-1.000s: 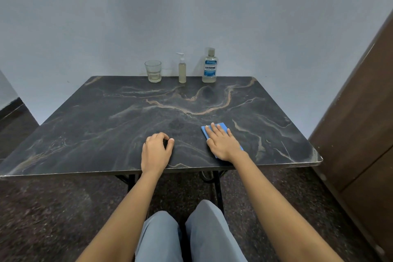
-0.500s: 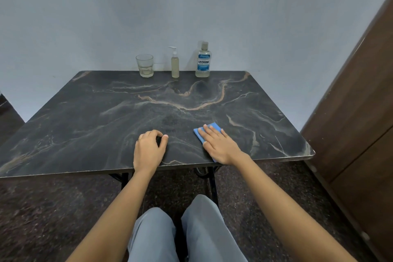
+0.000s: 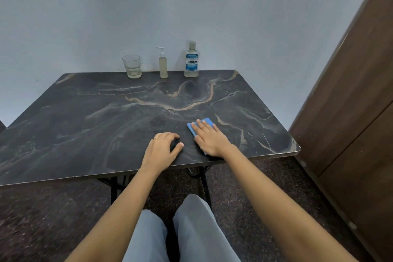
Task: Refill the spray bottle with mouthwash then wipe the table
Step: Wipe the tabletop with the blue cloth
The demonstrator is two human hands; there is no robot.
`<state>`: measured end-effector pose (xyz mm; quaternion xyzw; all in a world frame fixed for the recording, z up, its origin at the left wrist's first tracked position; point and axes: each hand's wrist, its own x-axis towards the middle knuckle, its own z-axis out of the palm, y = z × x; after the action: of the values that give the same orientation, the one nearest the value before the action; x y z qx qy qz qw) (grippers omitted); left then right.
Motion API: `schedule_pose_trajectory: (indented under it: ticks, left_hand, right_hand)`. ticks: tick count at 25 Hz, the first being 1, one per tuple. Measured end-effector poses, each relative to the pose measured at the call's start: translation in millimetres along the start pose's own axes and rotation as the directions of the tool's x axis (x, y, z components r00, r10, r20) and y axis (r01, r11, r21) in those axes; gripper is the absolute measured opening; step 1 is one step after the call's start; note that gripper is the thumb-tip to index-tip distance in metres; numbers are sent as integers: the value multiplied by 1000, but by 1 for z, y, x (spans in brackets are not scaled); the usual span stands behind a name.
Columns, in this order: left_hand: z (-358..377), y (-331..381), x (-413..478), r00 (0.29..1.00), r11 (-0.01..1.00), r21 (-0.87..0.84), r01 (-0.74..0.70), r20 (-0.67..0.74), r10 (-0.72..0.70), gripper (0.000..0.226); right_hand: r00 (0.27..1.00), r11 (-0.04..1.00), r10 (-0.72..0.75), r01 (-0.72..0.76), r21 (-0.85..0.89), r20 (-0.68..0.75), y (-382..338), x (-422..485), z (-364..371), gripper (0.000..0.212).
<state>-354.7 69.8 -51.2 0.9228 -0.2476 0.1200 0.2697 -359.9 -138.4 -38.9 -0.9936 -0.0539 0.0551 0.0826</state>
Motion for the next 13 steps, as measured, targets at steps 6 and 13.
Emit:
schedule_pose_trajectory:
  ticks: [6, 13]
  left_hand:
    - [5, -2, 4, 994, 998, -18, -54, 91, 55, 47]
    - [4, 0, 2, 994, 998, 16, -58, 91, 57, 48]
  right_hand:
    - [969, 972, 233, -230, 45, -85, 82, -21, -12, 54]
    - [988, 988, 154, -154, 12, -16, 20, 32, -19, 55]
